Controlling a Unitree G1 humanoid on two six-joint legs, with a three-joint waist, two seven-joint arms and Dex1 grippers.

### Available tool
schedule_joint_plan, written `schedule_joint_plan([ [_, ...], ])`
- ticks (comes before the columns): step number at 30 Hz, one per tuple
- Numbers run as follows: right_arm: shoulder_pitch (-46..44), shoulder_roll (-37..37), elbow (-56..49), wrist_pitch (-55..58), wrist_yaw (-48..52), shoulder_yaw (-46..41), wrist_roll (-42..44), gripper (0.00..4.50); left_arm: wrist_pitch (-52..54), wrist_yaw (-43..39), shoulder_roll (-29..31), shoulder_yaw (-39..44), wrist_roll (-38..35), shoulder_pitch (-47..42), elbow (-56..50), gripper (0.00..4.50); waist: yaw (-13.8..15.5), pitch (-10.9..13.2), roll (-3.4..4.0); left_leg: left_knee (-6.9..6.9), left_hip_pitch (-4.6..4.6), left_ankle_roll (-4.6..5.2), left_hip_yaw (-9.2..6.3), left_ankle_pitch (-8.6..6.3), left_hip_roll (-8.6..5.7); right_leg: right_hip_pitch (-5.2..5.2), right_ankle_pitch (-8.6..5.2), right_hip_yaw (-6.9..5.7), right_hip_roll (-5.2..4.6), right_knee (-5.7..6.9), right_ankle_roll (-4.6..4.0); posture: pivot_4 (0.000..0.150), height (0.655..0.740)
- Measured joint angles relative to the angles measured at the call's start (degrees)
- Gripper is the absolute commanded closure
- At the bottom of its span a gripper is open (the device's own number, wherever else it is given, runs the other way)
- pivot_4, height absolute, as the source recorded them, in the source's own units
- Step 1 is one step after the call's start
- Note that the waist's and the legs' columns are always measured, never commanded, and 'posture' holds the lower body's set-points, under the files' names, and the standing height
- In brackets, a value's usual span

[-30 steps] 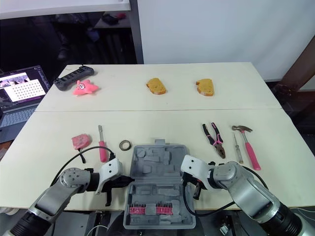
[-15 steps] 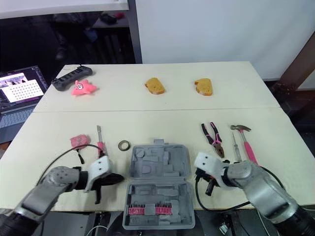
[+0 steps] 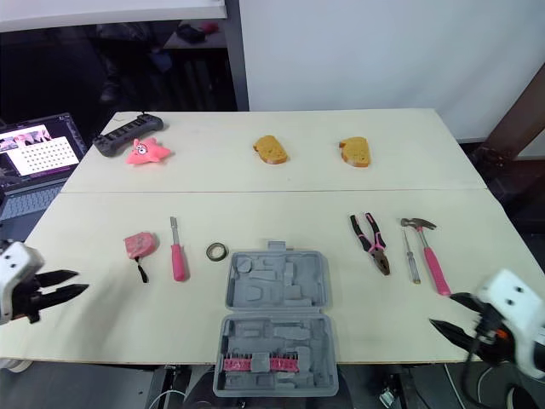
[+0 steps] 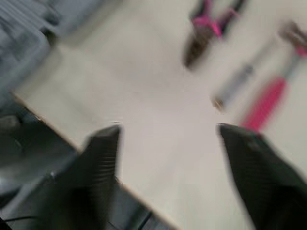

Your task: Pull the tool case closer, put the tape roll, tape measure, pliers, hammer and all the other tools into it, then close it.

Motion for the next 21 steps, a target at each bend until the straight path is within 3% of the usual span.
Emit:
schedule_joint_plan([
  [1, -0.36, -0.15, 2.49, -1.9, 0.19, -0.56, -0.13, 0.0, -1.47, -0.09, 0.06, -0.02, 0.25, -1.81, 3.45, 0.03, -0.14, 0.0, -0.08, 0.0, 0.0, 0.0, -0.03, 0.0, 0.0, -0.01, 0.01, 0.0, 0.0, 0.0, 0.0, 0.15, 0.74],
  [6, -0.06, -0.5, 7.63, -7.36, 0.34, -0.12, -1.28, 0.0, -5.89, -0.93, 0.79, -0.46, 1.23, -4.94, 11.86, 0.03, -0.22, 0.0, -0.06, -0.1, -0.01, -0.01, -0.11, 0.0, 0.02, -0.1, 0.1, 0.01, -0.02, 0.01, 0.17, 0.15, 0.74],
  [11, -0.82, -0.21, 6.95, -7.74, -1.11, 2.02, -0.92, 0.0, -6.86, -1.08, -0.26, -1.37, 1.42, -5.92, 12.03, 0.03, 0.11, -0.01, -0.04, -0.07, -0.02, -0.02, -0.12, 0.0, 0.02, -0.08, 0.1, 0.03, -0.08, 0.01, 0.17, 0.15, 0.74],
  [21, -14.95, -2.28, -7.89, 3.67, -8.22, 14.44, 8.6, 0.0, -2.46, -0.3, -8.78, -13.21, 2.76, -13.11, -4.59, 0.03, 0.22, -0.02, -0.04, 0.02, -0.04, -0.05, -0.19, 0.02, -0.04, -0.07, 0.13, 0.03, -0.08, 0.08, 0.18, 0.15, 0.74],
])
